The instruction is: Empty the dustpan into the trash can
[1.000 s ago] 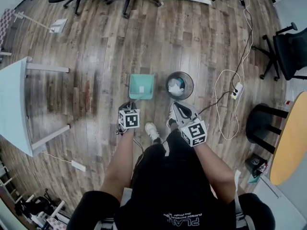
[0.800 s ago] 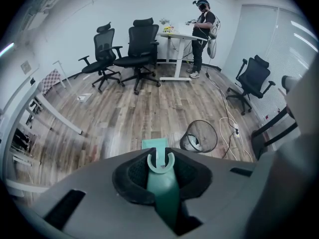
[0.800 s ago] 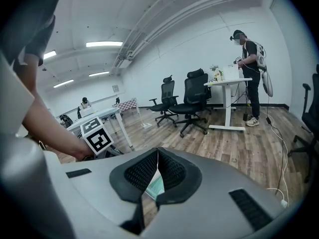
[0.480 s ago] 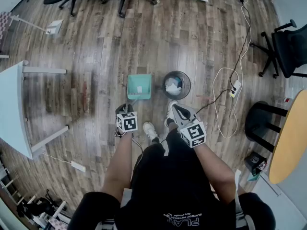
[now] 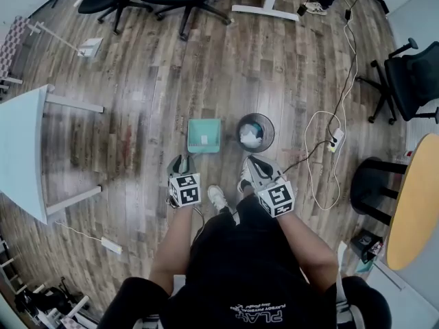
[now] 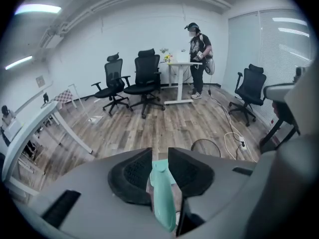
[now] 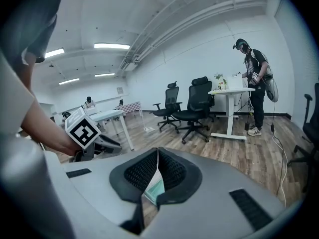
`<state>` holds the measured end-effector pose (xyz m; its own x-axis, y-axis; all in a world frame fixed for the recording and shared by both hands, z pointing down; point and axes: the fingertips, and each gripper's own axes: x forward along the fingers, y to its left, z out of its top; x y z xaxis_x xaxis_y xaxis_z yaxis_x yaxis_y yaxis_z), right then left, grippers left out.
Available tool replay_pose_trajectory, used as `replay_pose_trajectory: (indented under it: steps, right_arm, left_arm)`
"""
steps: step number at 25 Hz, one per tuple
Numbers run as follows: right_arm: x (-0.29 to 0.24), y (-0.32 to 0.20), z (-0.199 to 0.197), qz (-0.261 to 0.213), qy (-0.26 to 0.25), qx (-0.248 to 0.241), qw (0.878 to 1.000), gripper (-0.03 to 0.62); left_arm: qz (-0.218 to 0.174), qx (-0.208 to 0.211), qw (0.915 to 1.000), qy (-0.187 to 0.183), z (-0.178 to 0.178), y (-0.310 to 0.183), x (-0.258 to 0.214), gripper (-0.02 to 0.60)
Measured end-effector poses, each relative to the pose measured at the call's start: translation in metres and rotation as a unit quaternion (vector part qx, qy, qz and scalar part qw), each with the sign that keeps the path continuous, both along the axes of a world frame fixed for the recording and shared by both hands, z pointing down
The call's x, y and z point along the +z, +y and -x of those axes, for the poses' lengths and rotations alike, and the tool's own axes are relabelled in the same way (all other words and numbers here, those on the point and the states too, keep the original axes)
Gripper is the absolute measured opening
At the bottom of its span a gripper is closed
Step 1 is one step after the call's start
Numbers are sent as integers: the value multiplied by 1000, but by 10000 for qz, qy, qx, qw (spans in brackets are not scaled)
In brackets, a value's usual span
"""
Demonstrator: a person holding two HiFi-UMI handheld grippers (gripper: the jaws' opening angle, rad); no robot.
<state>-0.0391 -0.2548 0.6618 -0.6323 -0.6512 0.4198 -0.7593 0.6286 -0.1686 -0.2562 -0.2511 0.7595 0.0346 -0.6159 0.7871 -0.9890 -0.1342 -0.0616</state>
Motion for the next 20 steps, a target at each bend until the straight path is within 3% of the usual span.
replay_pose_trajectory:
  steps: [2,5,8,11,14,20]
  right_arm:
    - [-11,8,4,-107,-3,10,9999,25]
    - [-32,21,7,-308,-22,94,9995,25]
    - [-53,35,9,-561,-19,276,9980,25]
    - [-75,56,7,-783,23,477,9958,25]
    - [-100,75,3,-1007,41,663,9927,25]
    - [-148,97,-9,-1509,-54,957,9839,25]
  left_arm:
    - [-320,99,9994,67,-1,1,-28,107]
    - [-956,577,9937,-25,-11,4,-81,106]
    - [-1656,1100,9800,-30,-28,7,-140,86]
    - [-2164,1402,9658,284,-46,20,-187,49]
    - [-2310,1395,9603,710,-53,38,-211,35]
    - [-2164,1406,9569,1332,-66,71,-220,31]
